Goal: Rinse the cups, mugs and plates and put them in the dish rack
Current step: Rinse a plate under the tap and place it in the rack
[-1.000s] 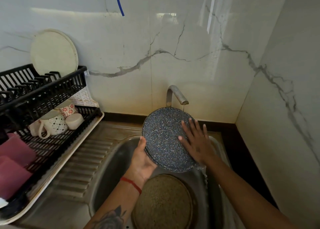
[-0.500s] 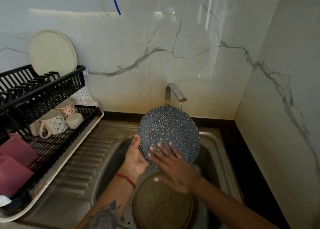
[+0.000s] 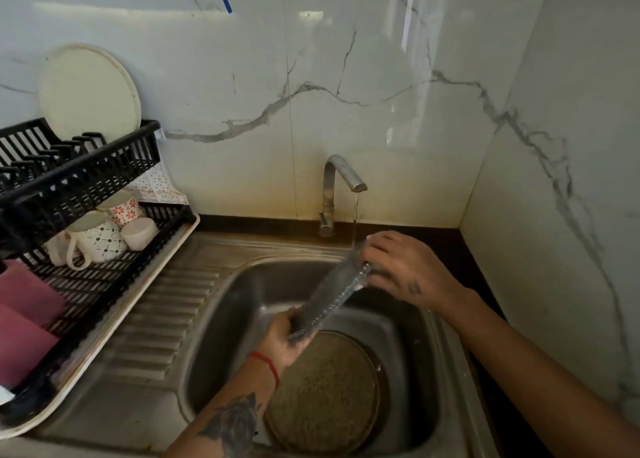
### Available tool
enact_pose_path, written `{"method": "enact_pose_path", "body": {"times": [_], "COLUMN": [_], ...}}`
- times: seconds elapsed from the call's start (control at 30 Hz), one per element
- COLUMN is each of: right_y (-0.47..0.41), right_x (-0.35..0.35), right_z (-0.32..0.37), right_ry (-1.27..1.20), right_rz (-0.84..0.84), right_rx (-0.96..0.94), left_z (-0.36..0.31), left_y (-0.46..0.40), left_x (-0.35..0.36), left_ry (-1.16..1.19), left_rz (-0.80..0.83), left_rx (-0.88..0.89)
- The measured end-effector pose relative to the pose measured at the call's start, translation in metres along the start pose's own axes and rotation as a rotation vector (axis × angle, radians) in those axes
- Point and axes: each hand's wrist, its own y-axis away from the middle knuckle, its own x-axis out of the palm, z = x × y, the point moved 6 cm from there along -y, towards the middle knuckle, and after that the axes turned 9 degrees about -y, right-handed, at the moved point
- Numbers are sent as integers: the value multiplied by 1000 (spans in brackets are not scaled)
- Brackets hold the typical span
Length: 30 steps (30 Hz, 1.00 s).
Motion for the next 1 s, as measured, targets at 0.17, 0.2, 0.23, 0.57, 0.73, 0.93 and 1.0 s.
{"method": "enact_pose_path", "body": {"times": [0.17,0.2,0.23,0.57,0.73,0.93,1.0], "right_y": [-9,-5,0,-66,-87,-46,-51], "right_x": [14,19,25,50,47,60,61], "right_z": [-32,-46,-60,-53,-62,-109,-105], "right_ry": [-149,-209,-281,-633,-696,-1208,-1200], "right_rz": [67,69,73,58,71,-116,-133], "right_rx": [298,394,487,477,507,973,942], "left_z": [9,1,-10,-60,-81,-84,-84], "left_y": [8,8,9,31,28,24,23], "left_x": [11,13,16,65,61,39,37], "left_ry": [-240,-352,-432,-794,-712,-648,-713], "left_rz": [138,168,210,275,232,291,294], "left_rx": [-10,63,158,542,537,489,469]}}
